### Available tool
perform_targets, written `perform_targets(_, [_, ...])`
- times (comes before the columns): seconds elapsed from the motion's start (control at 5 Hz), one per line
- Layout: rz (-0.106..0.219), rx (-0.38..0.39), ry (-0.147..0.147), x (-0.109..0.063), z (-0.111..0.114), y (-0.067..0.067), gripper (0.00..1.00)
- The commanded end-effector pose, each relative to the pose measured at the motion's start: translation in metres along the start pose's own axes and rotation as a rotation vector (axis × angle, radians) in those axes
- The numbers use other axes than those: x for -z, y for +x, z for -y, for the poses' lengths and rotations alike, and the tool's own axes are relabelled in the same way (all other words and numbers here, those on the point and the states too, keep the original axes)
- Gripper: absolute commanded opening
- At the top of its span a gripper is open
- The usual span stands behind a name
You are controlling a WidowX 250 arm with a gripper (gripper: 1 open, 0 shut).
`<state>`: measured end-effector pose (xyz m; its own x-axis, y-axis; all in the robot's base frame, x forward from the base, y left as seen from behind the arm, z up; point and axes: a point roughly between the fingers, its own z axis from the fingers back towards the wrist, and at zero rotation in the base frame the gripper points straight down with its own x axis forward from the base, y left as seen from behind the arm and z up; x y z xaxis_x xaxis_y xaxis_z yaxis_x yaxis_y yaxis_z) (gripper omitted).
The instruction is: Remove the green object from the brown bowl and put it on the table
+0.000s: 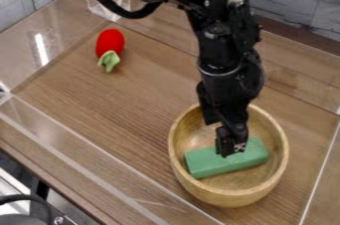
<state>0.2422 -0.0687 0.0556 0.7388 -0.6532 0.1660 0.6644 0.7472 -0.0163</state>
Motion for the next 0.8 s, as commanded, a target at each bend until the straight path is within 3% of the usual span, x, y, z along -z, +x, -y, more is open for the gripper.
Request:
perform_targets(0.0, [0.012, 0.015, -0.008, 0.011, -0.004, -0.006, 1.0])
perform_targets(0.2, [0.003, 0.042, -0.021, 0.019, -0.008, -0.006, 0.0])
perform_targets(0.4, [0.002, 0.068, -0.026, 0.019, -0.012, -0.005, 0.0])
perform_targets(0.6, [0.012, 0.015, -0.006, -0.004, -0.013, -0.004, 0.0])
